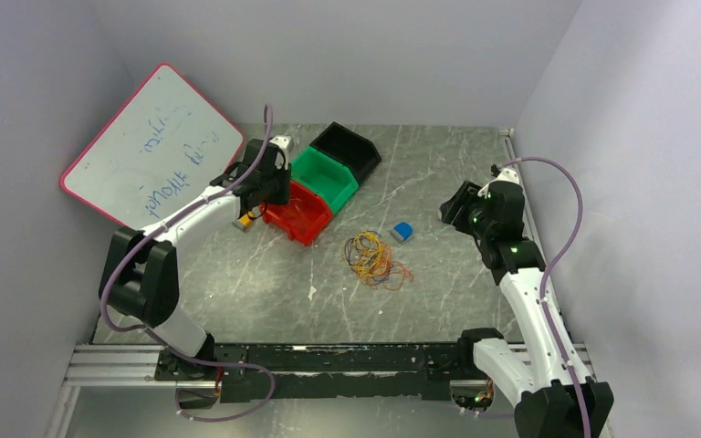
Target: Untangle the cables
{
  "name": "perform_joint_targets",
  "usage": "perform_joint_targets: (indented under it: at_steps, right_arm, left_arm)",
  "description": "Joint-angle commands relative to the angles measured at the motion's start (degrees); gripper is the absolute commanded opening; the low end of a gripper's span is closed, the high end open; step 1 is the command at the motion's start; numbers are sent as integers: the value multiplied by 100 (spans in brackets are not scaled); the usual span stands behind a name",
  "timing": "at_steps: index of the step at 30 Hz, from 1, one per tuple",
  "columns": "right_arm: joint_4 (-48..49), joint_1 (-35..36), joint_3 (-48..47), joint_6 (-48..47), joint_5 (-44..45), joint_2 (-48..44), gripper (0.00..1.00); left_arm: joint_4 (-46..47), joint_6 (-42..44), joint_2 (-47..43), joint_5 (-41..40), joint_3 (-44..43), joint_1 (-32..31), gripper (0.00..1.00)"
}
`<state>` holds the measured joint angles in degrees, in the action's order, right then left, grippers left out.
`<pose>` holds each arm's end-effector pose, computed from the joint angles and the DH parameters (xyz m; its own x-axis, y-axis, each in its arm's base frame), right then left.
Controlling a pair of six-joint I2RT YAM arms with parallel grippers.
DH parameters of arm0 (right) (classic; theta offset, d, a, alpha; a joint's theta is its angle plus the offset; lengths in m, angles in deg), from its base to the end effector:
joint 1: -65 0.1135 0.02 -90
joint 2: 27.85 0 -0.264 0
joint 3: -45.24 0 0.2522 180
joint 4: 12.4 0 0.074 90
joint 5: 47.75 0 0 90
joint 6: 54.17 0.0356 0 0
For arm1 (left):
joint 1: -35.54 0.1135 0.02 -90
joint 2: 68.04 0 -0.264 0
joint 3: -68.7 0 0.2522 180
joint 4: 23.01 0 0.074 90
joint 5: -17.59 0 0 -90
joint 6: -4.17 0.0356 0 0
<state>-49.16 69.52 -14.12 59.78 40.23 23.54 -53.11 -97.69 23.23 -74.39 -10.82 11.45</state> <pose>0.2003 0.0171 0.3020 -0.4832 0.3688 -0.7940 0.0948 0.9237 0.3713 0.3240 -0.1435 0.2530 -0.6751 0.0768 -0.7337 0.2510 0.9591 -0.1305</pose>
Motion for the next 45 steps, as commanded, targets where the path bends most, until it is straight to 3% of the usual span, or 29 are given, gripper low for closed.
perform_joint_targets:
  at_steps: [1,5,11,14,24,32,39,45]
  right_arm:
    - [67,10,60,-69,-25,-3,55]
    - [85,8,87,-69,-32,11,55]
    - [154,11,96,-63,-122,91,55]
    - [175,7,117,-48,-148,113,55]
    - [132,12,114,-60,-169,109,56]
    - [151,7,101,-75,-232,180,56]
    - [202,6,101,-70,-314,229,56]
    - [205,12,93,-86,-326,261,56]
  left_arm:
    - [32,-150,61,-207,2,121,39]
    - [128,-127,-171,-237,108,157,59]
    - [32,41,-291,-221,-15,210,73]
    - [-25,205,-304,-128,-169,226,75]
    - [-77,559,-68,425,-459,305,69]
    - [-162,1175,-227,1746,-412,300,66]
    - [-1215,1834,160,1477,-779,300,57]
    - [-1262,1933,194,1712,-697,292,54]
